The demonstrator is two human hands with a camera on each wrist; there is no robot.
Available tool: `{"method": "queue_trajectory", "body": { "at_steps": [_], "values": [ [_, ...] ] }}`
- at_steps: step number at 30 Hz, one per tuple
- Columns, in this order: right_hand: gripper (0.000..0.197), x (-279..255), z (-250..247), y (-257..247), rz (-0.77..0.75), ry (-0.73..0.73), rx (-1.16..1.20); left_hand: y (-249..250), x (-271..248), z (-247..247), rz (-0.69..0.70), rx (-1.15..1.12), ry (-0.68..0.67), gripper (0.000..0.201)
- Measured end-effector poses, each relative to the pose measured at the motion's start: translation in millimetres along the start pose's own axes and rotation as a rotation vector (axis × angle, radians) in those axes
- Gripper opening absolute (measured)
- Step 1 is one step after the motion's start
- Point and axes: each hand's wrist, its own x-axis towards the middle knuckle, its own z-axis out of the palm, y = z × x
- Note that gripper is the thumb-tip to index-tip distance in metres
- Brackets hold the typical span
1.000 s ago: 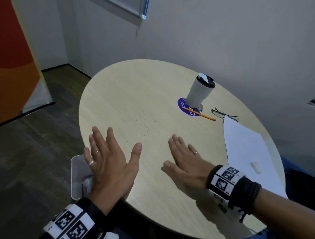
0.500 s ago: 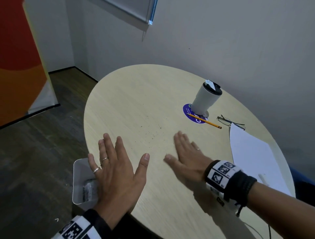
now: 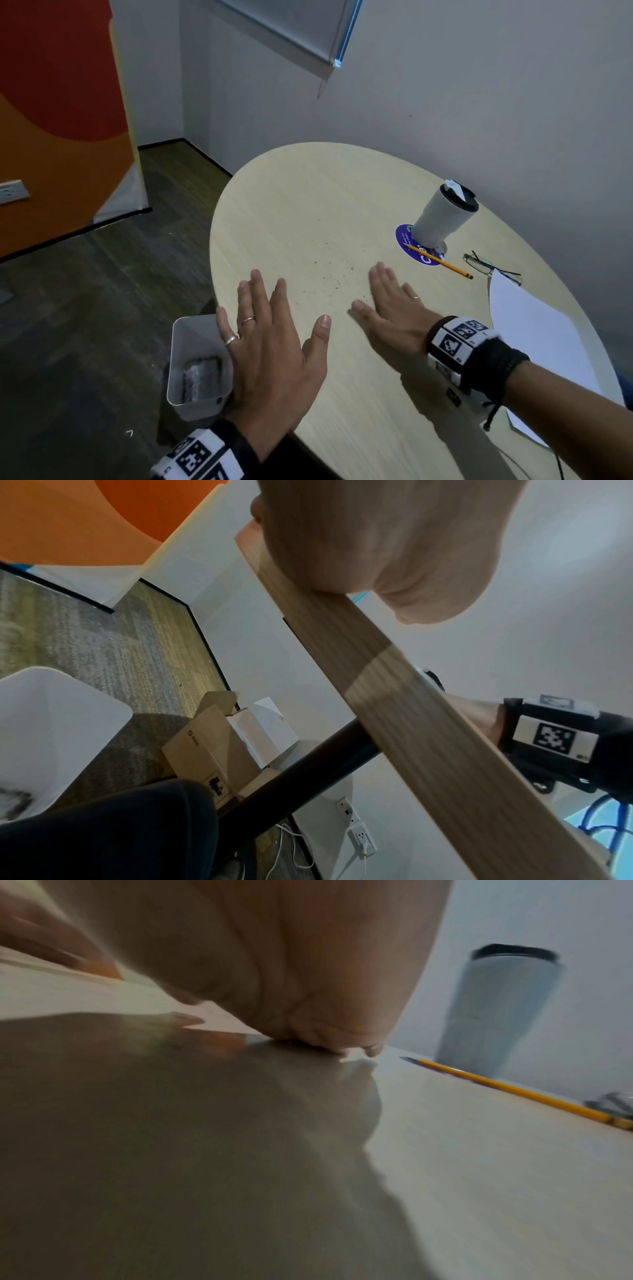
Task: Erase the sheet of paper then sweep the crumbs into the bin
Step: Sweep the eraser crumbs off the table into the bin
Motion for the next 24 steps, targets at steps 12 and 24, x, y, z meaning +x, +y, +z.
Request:
{"method": "queue_trajectory", "body": {
  "at_steps": [12,24],
  "values": [
    [0.104,13,-10,1,0.070,0.038,-0.003,-12,-8,-7,0.101,-0.274,0.058,0.078],
    [0.100,6,-6,-45,-0.053,0.051,0.123,-179,134,-60,-0.501,-0.318,-0.169,0.052]
  ]
}}
